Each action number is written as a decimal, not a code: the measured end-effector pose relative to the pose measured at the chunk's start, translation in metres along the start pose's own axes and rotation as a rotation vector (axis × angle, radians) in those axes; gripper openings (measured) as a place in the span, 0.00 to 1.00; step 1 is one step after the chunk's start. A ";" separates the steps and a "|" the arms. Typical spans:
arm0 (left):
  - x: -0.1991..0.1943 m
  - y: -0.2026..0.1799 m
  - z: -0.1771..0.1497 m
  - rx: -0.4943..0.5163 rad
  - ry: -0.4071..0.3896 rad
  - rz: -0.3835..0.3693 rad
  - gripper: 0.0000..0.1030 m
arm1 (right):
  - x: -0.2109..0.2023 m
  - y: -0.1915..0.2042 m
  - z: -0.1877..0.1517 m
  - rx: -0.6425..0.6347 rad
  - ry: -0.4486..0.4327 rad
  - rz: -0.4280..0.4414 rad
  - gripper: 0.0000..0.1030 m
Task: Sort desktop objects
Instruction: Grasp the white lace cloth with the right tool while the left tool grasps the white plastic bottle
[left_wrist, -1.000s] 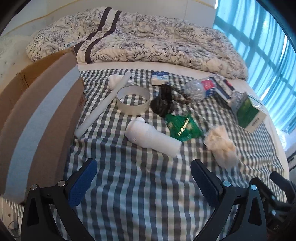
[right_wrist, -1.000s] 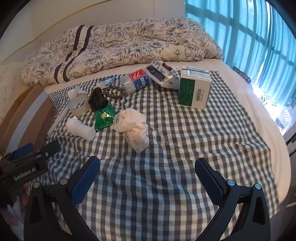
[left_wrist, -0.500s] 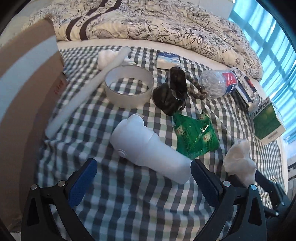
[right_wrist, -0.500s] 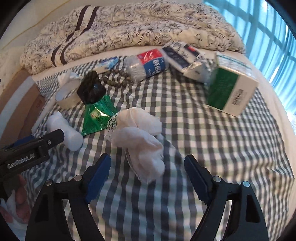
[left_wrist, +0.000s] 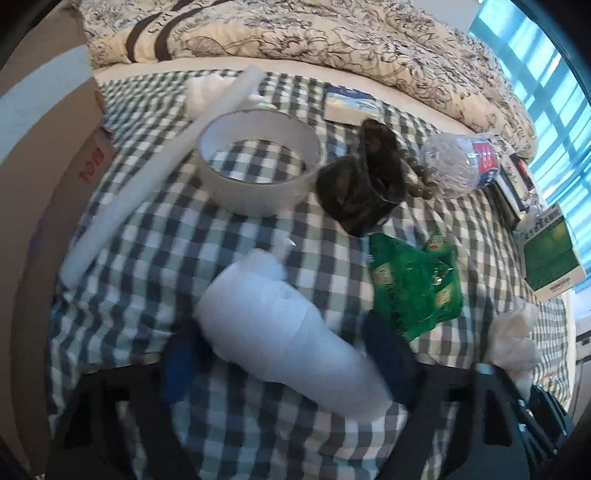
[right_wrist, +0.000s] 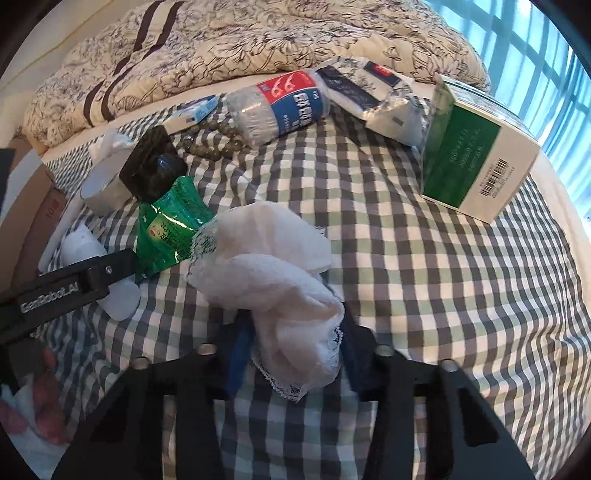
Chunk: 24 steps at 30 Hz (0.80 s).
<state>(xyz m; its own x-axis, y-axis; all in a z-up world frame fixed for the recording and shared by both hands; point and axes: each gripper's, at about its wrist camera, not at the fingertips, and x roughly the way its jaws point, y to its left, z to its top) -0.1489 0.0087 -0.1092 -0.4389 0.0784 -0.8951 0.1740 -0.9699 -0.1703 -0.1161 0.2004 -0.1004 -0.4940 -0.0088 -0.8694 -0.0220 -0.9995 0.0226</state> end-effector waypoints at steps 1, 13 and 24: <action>-0.002 0.002 0.000 0.002 -0.005 0.001 0.66 | -0.002 -0.002 -0.001 0.007 -0.001 0.004 0.31; -0.022 0.003 -0.007 0.038 -0.054 0.064 0.51 | -0.017 -0.011 -0.012 0.053 -0.015 0.040 0.20; -0.045 0.008 -0.011 0.048 -0.082 0.098 0.51 | -0.032 -0.013 -0.018 0.071 -0.027 0.052 0.19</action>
<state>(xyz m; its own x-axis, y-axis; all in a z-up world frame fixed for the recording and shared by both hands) -0.1177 -0.0003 -0.0753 -0.4927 -0.0349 -0.8695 0.1782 -0.9821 -0.0615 -0.0844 0.2135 -0.0822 -0.5197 -0.0593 -0.8523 -0.0568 -0.9930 0.1037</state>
